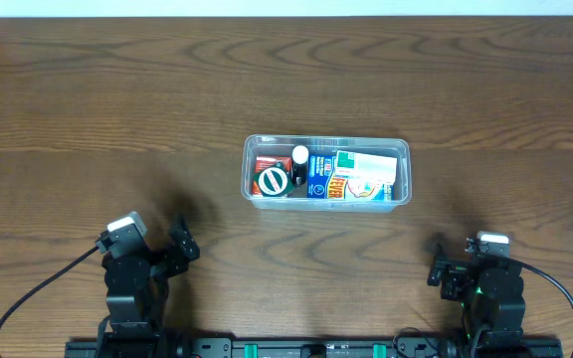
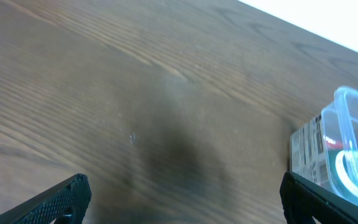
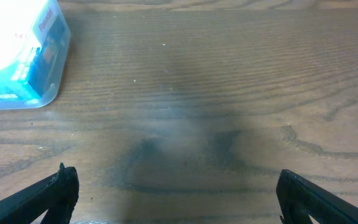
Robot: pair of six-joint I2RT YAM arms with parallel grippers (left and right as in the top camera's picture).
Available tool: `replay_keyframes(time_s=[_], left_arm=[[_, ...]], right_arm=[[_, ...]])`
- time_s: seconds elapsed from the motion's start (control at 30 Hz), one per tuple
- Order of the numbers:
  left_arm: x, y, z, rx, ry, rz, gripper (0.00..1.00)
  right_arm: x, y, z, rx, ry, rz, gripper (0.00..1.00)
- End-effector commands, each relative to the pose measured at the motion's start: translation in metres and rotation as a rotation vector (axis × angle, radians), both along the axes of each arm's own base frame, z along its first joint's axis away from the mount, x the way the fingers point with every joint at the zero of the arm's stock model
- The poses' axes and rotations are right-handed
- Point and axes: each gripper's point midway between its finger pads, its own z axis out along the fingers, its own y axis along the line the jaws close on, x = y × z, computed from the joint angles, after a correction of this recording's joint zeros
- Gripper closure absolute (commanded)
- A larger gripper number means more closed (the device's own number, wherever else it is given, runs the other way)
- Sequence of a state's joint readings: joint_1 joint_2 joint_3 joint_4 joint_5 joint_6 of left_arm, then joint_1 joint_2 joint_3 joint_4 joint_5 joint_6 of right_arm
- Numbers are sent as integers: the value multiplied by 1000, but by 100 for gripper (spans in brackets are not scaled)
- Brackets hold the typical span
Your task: Pack container
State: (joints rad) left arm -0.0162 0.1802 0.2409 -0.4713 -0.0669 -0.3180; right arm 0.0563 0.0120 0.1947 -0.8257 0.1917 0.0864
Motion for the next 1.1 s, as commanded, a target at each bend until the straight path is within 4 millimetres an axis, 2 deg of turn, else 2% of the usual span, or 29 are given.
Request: replay_keyframes(time_s=[0.0, 0.27, 0.43, 1.07], left_arm=[[0, -6, -7, -23, -2, -25, 2], [-2, -6, -18, -24, -29, -26, 2], [-2, -6, -14, -23, -75, -26, 2], [-2, -6, -14, -23, -72, -26, 2]], right_arm=[[-1, -2, -3, -12, 6, -2, 1], [0, -2, -3, -12, 5, -2, 1], [0, -2, -3, -12, 5, -2, 1], [0, -2, -3, -12, 5, -2, 1]])
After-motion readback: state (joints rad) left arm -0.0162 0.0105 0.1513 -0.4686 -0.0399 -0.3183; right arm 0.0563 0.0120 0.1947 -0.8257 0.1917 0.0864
